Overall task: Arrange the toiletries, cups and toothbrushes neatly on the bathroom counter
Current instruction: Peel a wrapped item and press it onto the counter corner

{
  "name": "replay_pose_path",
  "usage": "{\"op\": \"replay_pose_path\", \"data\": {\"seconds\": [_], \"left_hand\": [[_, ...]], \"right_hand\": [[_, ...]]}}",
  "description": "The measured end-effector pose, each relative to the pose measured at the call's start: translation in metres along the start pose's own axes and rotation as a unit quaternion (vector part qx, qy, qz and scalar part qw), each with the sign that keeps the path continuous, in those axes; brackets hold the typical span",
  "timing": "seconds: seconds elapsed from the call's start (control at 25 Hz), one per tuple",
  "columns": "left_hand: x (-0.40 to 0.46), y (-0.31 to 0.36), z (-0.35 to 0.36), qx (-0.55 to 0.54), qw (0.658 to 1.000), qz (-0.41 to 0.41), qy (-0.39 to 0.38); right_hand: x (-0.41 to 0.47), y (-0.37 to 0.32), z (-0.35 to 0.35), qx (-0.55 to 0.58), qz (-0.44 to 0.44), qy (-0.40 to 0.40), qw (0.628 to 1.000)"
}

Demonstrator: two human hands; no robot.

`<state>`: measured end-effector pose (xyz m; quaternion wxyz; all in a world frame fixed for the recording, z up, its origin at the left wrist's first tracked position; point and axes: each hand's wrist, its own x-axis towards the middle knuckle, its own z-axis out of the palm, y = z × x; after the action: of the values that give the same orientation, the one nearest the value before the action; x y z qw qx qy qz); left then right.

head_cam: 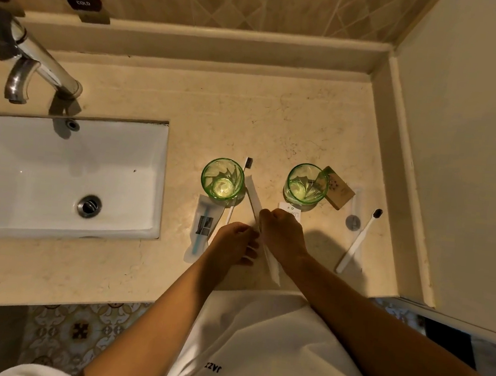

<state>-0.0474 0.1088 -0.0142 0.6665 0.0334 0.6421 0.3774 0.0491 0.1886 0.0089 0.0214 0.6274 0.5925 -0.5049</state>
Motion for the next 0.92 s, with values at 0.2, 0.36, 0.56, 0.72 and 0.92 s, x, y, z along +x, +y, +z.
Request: {"op": "replay_pose_path", "data": {"seconds": [0.2, 0.36, 0.56, 0.72, 0.92], "left_hand": [[-0.008, 0.019, 0.008, -0.011, 0.997, 0.069, -0.013], [-0.005, 0.047, 0.018, 0.001, 0.993, 0.115, -0.034], [0.012, 0.099, 0.050, 0.005, 0.986, 0.165, -0.024], [0.050, 0.151, 0.086, 0.054, 0.984, 0.168, 0.007], [0.111, 0.205, 0.132, 0.128, 0.985, 0.119, -0.009]], "right_hand": [[0.002, -0.019, -0.023, 0.112, -0.010, 0.026, 0.993], [0.013, -0.021, -0.058, 0.161, -0.072, 0.052, 0.983], [0.041, -0.008, -0.096, 0.253, -0.087, -0.050, 0.962], [0.065, -0.008, -0.132, 0.229, -0.050, 0.007, 0.972], [0.104, -0.009, -0.166, 0.301, -0.030, 0.029, 0.953]]}}
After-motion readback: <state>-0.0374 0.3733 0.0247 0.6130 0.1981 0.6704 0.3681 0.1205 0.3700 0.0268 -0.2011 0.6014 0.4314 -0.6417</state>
